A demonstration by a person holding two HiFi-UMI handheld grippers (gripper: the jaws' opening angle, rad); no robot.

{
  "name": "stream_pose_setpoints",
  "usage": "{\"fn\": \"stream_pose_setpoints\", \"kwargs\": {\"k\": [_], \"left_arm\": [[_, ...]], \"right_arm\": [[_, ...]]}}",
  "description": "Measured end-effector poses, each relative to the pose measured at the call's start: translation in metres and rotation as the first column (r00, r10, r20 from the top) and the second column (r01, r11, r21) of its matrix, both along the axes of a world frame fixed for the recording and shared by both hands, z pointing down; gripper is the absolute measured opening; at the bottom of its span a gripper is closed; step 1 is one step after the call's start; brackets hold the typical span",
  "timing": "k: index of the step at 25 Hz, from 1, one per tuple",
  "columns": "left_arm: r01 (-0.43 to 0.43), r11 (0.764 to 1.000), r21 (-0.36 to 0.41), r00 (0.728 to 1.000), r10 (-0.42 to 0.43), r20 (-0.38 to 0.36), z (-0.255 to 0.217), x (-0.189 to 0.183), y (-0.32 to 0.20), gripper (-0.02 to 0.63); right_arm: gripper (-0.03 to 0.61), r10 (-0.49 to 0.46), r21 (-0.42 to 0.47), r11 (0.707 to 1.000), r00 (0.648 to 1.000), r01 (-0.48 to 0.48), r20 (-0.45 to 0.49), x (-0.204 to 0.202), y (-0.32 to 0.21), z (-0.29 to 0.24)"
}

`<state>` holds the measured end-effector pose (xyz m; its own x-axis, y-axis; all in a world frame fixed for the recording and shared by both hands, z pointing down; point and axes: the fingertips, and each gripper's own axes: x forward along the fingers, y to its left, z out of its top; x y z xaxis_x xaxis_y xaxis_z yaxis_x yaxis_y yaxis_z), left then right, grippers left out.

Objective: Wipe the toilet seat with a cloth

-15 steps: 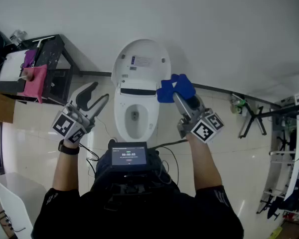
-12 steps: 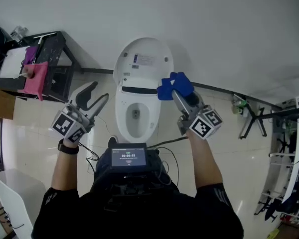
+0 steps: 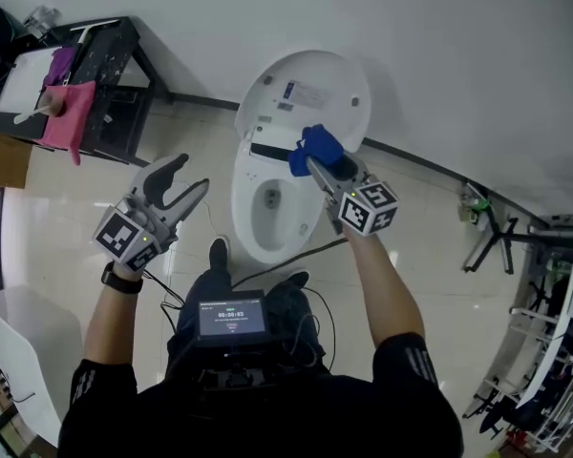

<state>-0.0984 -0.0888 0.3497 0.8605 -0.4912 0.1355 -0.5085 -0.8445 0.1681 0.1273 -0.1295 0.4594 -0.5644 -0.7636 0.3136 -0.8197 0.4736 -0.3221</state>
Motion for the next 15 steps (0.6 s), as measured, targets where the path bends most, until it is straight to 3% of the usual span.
{"fn": "stream_pose_setpoints", "kwargs": {"k": [9, 15], "left_arm": [[0.036, 0.996, -0.085, 0.999, -0.036, 0.009, 0.074, -0.028, -0.022, 0.221], [0.056, 0.99, -0.128, 0.998, -0.054, 0.025, 0.132, -0.046, -0.03, 0.221]], "right_arm": [[0.227, -0.182, -0.165, 0.974, 0.967, 0.152, -0.179, -0.074, -0.044, 0.161], [0.227, -0.307, -0.289, 0.934, 0.883, 0.209, -0.356, -0.104, -0.055, 0.293]]}}
